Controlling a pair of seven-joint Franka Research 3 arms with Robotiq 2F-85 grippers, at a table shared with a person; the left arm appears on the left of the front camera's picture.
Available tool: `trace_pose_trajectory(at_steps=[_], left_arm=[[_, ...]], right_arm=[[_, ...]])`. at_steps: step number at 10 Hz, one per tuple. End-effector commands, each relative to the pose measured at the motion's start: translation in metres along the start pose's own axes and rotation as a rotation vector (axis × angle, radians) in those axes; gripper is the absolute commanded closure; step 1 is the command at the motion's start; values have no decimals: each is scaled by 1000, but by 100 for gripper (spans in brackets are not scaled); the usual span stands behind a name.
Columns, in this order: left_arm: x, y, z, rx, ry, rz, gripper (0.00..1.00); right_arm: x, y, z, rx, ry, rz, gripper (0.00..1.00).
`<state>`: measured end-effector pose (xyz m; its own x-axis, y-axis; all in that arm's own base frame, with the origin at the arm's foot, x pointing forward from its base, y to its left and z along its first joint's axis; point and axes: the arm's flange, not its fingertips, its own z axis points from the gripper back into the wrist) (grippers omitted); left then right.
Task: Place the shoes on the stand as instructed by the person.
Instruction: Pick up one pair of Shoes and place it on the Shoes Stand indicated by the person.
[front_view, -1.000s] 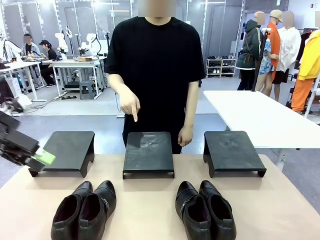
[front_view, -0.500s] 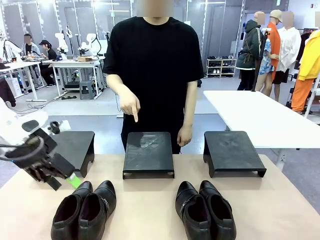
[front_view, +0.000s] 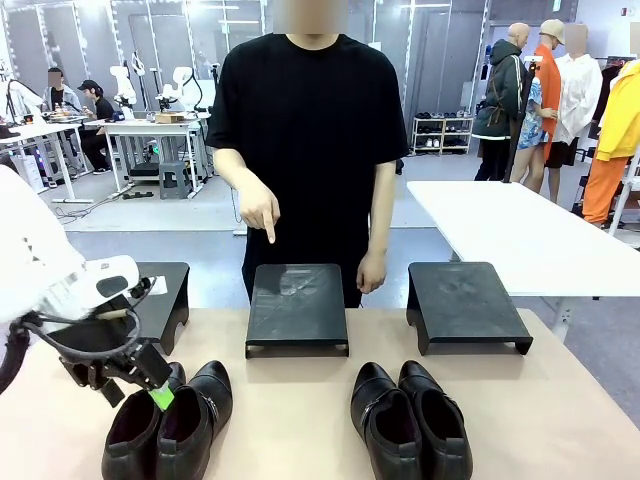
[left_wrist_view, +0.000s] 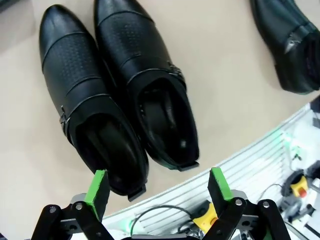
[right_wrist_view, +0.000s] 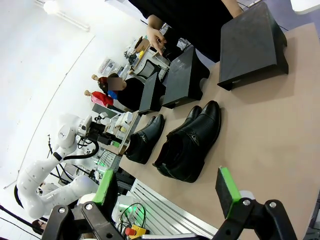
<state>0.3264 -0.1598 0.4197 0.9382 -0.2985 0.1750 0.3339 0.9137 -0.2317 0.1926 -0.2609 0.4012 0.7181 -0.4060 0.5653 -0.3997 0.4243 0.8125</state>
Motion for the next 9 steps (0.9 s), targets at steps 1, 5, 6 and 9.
trace_pose_trajectory(at_steps=[1,5,6,9], left_arm=[[-59,9,-41,42,-12,41,0],[-54,7,-56,59,18,47,0],[-53,6,-56,61,18,50,0],[-43,8,-73,64,49,66,0]], right_arm=[[0,1,0,8,-16,24,0],[0,1,0,8,-16,24,0],[0,1,0,8,-16,24,0],[0,1,0,8,-16,24,0]])
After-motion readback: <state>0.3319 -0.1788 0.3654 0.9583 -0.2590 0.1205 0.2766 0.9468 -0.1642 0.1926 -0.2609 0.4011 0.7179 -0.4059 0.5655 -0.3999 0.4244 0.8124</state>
